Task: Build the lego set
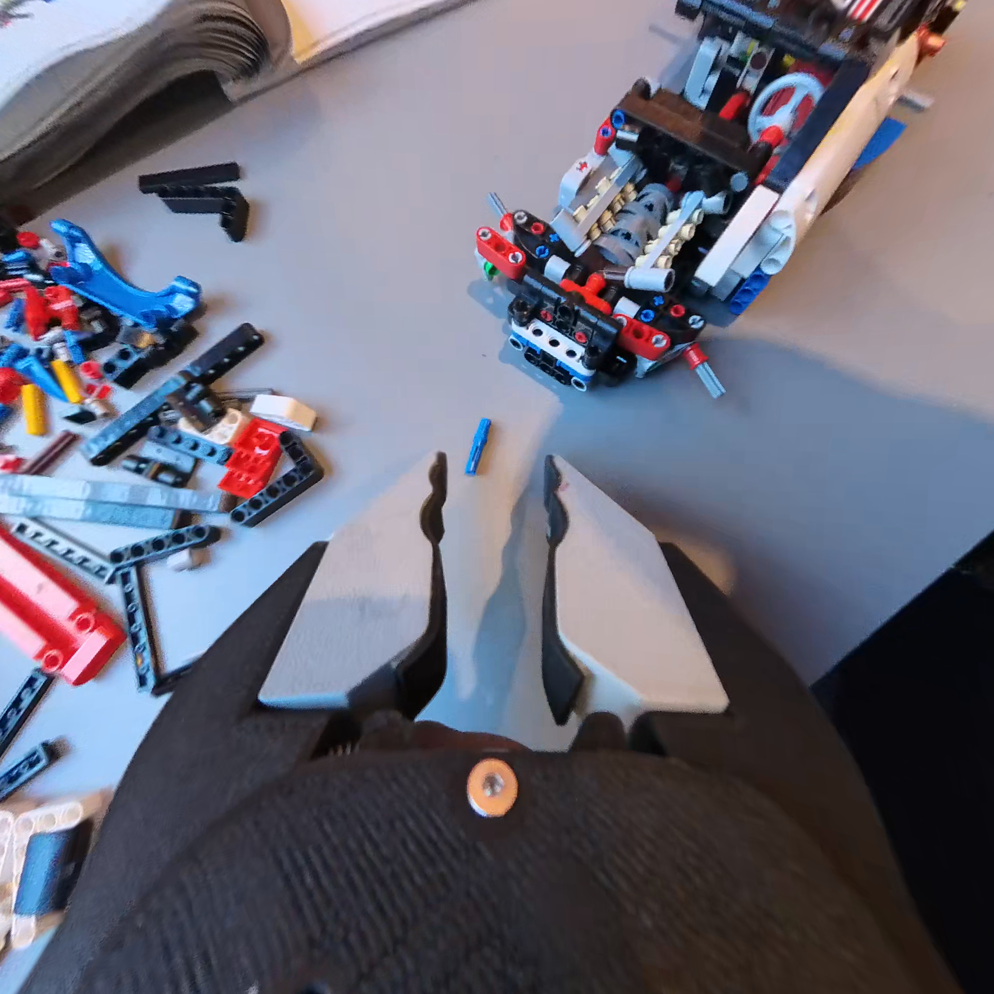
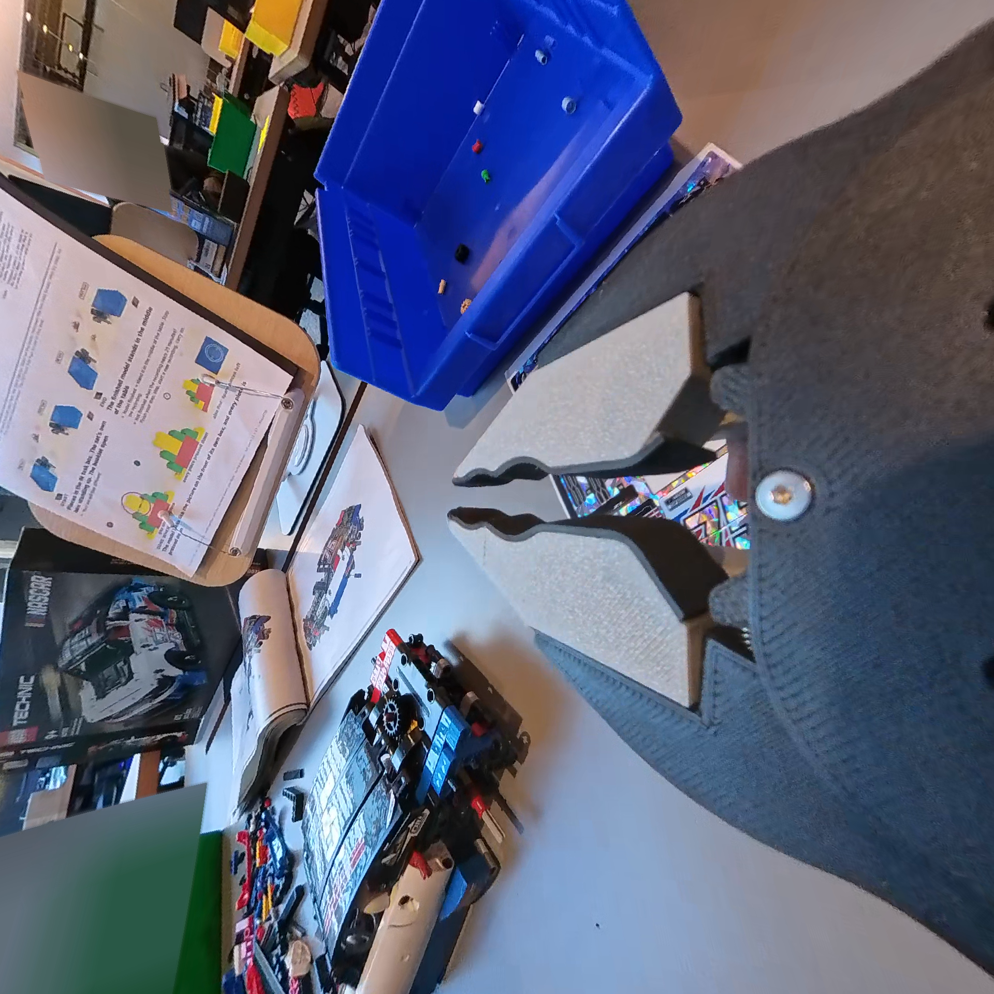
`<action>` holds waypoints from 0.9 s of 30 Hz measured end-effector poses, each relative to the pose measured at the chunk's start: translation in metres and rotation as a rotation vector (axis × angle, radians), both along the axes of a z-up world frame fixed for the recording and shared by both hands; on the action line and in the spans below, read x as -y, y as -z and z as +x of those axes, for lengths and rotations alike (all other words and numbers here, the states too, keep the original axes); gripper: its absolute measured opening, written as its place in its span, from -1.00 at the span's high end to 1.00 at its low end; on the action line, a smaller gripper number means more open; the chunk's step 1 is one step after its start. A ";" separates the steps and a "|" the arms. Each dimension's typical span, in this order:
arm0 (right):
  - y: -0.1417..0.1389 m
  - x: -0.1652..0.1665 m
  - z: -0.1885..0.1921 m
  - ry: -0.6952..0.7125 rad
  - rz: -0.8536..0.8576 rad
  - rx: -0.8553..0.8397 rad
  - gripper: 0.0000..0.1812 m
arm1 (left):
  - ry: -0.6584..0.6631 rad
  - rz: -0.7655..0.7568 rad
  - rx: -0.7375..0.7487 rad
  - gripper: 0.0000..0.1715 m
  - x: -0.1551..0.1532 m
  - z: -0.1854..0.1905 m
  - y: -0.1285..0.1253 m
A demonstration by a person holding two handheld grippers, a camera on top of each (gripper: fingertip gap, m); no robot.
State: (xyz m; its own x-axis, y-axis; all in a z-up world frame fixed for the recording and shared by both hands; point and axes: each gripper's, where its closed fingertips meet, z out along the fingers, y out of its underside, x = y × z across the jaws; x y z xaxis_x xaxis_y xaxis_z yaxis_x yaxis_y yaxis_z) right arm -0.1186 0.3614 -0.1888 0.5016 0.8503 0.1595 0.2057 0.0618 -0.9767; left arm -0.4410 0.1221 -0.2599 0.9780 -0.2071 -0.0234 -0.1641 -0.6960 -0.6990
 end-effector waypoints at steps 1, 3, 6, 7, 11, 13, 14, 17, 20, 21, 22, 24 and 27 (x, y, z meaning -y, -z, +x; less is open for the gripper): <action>0.000 0.000 0.000 0.003 0.002 0.002 0.94 | -0.009 0.023 0.007 0.62 0.003 -0.002 -0.005; 0.001 0.000 0.000 0.010 0.006 0.009 0.94 | -0.041 0.064 0.018 0.63 0.010 -0.009 -0.013; 0.003 -0.002 -0.001 0.020 0.009 0.027 0.94 | -0.139 0.105 -0.011 0.63 0.022 -0.034 -0.015; 0.005 -0.002 -0.002 0.023 0.008 0.035 0.94 | -0.176 0.123 -0.011 0.64 0.026 -0.043 -0.017; 0.012 -0.006 -0.005 0.039 0.004 0.079 0.94 | -0.319 0.188 0.013 0.66 0.042 -0.080 -0.025; 0.016 -0.008 -0.007 0.046 0.007 0.103 0.93 | -0.351 0.195 0.026 0.69 0.048 -0.092 -0.025; 0.018 -0.008 -0.007 0.049 0.007 0.115 0.93 | -0.365 0.195 0.022 0.70 0.050 -0.098 -0.025; 0.022 -0.010 -0.008 0.063 0.012 0.146 0.93 | -0.366 0.187 -0.013 0.72 0.049 -0.112 -0.025; 0.024 -0.011 -0.009 0.074 0.021 0.172 0.93 | -0.340 0.188 -0.068 0.75 0.041 -0.125 -0.033; 0.025 -0.011 -0.009 0.077 0.024 0.181 0.93 | -0.333 0.192 -0.077 0.76 0.038 -0.130 -0.037; 0.026 -0.011 -0.009 0.081 0.028 0.189 0.93 | -0.336 0.196 -0.092 0.76 0.035 -0.137 -0.041; 0.028 -0.012 -0.009 0.090 0.036 0.204 0.93 | -0.361 0.210 -0.114 0.75 0.035 -0.151 -0.049; 0.030 -0.013 -0.010 0.096 0.044 0.224 0.93 | -0.399 0.232 -0.090 0.77 0.045 -0.161 -0.052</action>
State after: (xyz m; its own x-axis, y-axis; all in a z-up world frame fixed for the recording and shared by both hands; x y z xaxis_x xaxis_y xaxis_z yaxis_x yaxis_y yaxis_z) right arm -0.1284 0.3740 -0.2184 0.5280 0.7899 0.3118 0.4236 0.0733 -0.9029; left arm -0.6025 0.0770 -0.2083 0.9723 0.2050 -0.1126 0.0177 -0.5443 -0.8387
